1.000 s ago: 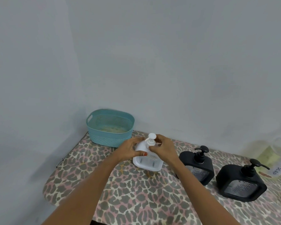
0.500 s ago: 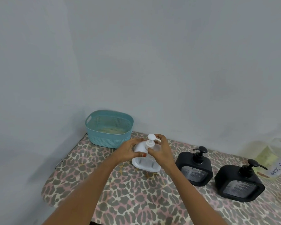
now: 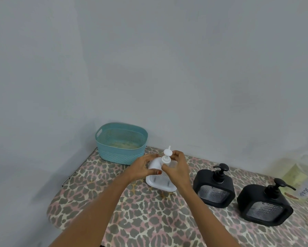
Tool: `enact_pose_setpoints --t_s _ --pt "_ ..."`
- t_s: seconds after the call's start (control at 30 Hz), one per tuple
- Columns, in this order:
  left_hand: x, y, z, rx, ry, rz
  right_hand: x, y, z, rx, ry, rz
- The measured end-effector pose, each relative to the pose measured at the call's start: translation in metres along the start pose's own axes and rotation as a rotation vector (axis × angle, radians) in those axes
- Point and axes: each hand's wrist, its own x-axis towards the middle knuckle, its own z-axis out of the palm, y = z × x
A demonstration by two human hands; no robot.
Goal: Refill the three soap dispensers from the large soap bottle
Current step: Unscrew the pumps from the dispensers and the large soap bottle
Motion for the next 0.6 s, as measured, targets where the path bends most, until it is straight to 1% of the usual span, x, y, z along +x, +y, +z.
enact_pose_setpoints --t_s 0.1,0.23,0.37,0.6 --pt "0.0 -0.001 0.0 -0.017 -0.004 -0.011 0.002 0.0 0.001 -0.025 -0.031 0.013" --pt "-0.002 0.0 0.001 -0.035 0.0 -0.005 0.001 0.0 0.007 -0.181 0.076 -0.04" --pt "-0.001 -0.001 0.001 -0.027 0.004 0.001 -0.001 -0.006 0.003 -0.111 0.098 -0.077" --pt "0.002 0.0 0.001 0.034 -0.018 -0.002 0.0 -0.025 -0.006 -0.107 0.1 -0.118"
